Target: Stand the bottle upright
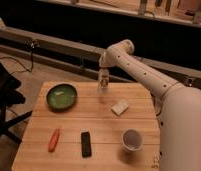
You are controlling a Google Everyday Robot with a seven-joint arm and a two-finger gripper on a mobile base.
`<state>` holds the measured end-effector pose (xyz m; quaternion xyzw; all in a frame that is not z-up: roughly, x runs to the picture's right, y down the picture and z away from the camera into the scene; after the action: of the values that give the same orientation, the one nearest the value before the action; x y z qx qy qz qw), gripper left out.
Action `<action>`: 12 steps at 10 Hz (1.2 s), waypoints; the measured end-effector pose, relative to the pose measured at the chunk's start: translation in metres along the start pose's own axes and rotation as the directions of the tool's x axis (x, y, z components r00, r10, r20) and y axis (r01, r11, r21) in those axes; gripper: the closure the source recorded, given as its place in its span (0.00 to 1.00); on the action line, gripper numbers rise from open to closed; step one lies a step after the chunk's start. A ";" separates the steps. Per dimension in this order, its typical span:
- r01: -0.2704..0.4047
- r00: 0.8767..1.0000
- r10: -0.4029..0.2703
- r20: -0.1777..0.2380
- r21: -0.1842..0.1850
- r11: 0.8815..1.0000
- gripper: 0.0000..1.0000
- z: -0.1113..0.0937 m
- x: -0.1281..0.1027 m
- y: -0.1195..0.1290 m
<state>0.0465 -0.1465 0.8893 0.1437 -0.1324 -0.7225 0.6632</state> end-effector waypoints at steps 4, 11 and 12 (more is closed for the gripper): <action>0.117 0.992 -0.110 -0.065 0.126 0.985 1.00 0.014 -0.009 -0.006; 0.289 0.948 -0.271 -0.164 0.092 0.953 1.00 0.029 -0.006 -0.015; 0.303 0.943 -0.285 -0.171 0.090 0.949 1.00 0.030 -0.006 -0.017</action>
<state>0.0199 -0.1389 0.9110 0.2559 -0.0984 -0.7910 0.5469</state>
